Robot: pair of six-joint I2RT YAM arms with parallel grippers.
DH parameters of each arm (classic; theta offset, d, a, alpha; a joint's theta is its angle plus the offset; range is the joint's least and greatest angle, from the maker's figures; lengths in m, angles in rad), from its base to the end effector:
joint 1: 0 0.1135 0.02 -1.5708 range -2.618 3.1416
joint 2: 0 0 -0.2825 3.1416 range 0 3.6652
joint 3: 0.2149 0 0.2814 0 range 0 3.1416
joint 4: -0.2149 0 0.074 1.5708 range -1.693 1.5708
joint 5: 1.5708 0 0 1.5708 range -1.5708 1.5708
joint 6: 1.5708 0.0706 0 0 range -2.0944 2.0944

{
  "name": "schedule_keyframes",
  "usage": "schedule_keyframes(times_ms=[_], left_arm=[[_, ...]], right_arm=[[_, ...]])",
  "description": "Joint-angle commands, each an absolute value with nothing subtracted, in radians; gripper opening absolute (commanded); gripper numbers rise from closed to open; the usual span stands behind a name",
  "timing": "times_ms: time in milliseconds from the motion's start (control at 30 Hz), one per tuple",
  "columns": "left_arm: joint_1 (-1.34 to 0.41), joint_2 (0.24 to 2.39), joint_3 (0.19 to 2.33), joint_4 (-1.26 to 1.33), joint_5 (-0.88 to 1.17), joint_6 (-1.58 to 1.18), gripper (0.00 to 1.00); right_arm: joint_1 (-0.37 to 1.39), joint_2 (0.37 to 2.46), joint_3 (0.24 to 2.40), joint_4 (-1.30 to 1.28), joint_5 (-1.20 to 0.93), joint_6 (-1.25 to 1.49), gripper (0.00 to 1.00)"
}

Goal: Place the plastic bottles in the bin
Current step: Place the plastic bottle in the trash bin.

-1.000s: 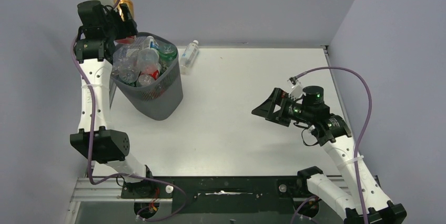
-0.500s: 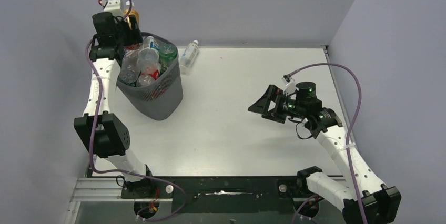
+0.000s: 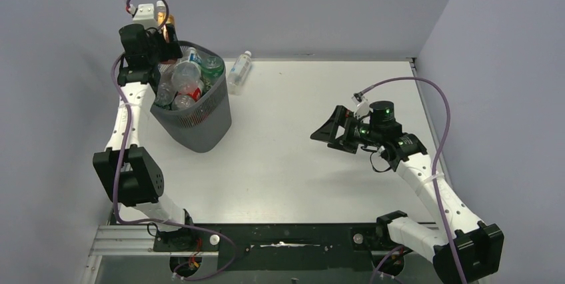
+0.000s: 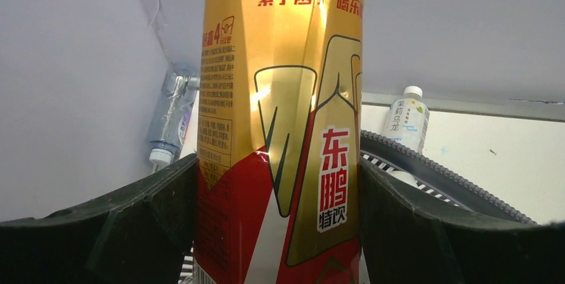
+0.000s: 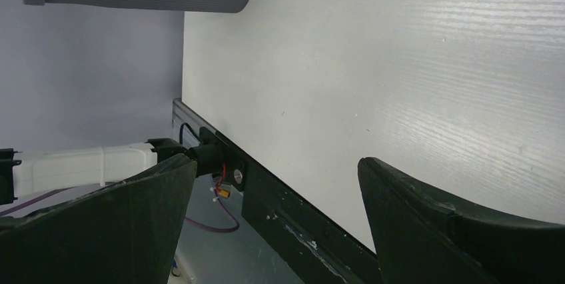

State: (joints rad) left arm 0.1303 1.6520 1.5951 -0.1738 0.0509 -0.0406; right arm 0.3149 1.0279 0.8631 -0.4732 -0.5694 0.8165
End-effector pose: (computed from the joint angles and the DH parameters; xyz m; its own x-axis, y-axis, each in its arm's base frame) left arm 0.4580 0.0564 0.4063 -0.2233 -0.0701 -0.9722 -0.0898 0.9946 -0.0511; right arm 0.2376 0.1174 0.2900 -0.8780 0.3595 -0.3161 -0.0479 0.5910 0.8053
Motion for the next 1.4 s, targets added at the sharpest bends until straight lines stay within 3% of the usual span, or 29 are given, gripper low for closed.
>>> schedule_keyframes(times_ms=[0,400,633,800,1367], left_arm=[[0.133,1.576,1.57,-0.148,0.042,-0.026,0.78],[0.132,1.486,1.499,-0.151,0.049,-0.027,0.8],[0.132,1.477,1.47,-0.189,0.045,-0.025,0.58],[0.133,1.438,1.456,-0.195,0.032,-0.03,0.54],[0.135,1.387,1.447,-0.268,0.145,0.075,0.56]], right_arm=[[0.329,1.024,0.852,-0.405,-0.591,0.814,0.98],[0.383,1.009,0.856,-0.409,-0.551,0.836,0.98],[0.412,0.983,0.847,-0.42,-0.524,0.849,0.98],[0.428,0.972,0.848,-0.428,-0.509,0.854,0.98],[0.509,0.966,0.85,-0.445,-0.463,0.874,0.98]])
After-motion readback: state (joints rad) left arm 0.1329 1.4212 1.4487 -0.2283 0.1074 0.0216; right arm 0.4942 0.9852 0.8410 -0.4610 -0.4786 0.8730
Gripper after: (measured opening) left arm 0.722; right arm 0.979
